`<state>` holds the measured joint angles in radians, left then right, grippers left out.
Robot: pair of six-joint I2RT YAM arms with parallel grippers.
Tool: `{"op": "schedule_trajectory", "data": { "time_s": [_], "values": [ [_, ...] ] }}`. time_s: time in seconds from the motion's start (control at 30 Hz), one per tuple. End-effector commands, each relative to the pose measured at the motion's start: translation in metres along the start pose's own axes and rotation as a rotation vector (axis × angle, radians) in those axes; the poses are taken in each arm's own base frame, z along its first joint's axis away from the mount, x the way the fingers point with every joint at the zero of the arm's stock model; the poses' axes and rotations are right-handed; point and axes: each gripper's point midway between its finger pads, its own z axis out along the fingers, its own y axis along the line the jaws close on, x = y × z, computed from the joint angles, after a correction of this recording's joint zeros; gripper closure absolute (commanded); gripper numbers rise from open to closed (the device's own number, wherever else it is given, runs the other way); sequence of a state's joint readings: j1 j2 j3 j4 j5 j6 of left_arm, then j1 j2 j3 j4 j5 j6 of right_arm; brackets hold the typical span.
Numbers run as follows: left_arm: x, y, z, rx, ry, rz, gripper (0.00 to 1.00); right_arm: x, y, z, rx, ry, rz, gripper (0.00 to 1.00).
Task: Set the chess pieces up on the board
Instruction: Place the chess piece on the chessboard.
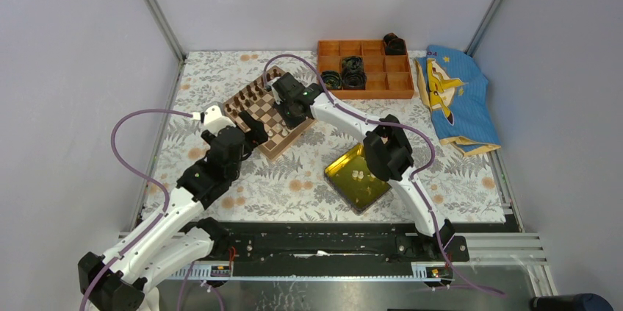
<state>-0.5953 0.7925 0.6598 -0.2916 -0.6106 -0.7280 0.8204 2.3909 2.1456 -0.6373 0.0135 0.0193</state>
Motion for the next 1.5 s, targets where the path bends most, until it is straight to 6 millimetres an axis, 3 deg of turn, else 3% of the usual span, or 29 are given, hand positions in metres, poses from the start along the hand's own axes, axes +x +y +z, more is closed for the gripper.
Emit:
{"op": "schedule_trajectory", "data": {
  "time_s": [0.0,1.47],
  "values": [
    [-0.011,-0.005,-0.001,0.004,-0.035,-0.018,0.01,-0.013,-0.003,-0.004,-0.008,-0.039,-0.007,1.0],
    [-0.008,-0.001,0.001,-0.019,-0.031,-0.006,0.01,-0.019,-0.027,-0.011,0.037,-0.077,-0.014,1.0]
  ]
}}
